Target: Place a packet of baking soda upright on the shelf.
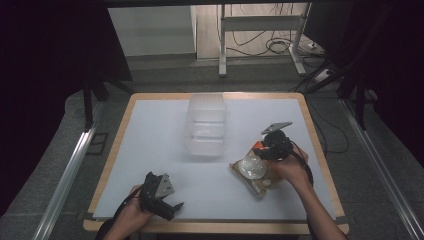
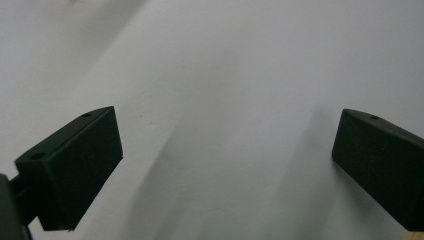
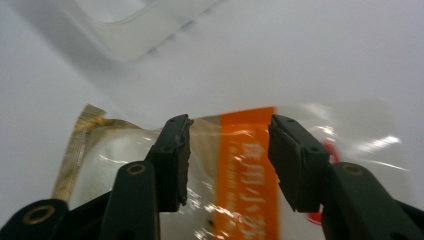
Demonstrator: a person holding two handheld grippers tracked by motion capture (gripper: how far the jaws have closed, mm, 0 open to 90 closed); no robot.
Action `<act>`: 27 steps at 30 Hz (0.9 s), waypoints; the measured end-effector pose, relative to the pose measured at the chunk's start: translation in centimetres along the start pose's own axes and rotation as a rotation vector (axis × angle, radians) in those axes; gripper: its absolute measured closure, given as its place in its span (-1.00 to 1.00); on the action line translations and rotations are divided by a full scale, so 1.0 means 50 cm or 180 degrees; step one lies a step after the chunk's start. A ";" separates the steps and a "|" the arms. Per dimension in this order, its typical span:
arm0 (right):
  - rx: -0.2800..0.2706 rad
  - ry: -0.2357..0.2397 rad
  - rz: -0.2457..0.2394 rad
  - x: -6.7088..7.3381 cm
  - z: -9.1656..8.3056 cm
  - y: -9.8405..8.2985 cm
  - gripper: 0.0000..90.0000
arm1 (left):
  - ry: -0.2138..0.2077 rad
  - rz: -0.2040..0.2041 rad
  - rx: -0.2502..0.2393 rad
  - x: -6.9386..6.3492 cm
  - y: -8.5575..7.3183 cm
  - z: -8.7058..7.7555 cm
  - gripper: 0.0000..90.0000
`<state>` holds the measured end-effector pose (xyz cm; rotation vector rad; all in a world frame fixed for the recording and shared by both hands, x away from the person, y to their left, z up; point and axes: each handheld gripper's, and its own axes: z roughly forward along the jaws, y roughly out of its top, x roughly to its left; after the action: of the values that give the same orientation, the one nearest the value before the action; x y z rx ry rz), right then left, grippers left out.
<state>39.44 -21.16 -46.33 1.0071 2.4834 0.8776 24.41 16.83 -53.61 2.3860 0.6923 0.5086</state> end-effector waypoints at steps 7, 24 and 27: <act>-0.0115 -0.0133 0.0148 -0.061 -0.043 -0.023 -0.17 | 0.0002 0.0006 0.0005 -0.001 0.000 0.000 -1.00; 0.0015 0.0209 0.0490 -0.141 -0.030 -0.104 -0.38 | 0.0009 0.0012 0.0034 -0.001 0.000 0.003 -1.00; 0.0068 0.0360 0.0459 -0.138 -0.017 -0.107 -0.33 | 0.0013 0.0020 0.0040 -0.002 0.000 0.003 -1.00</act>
<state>41.09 -29.41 -48.72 1.1871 2.5432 0.9784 24.39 16.72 -53.74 2.4000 0.6919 0.5132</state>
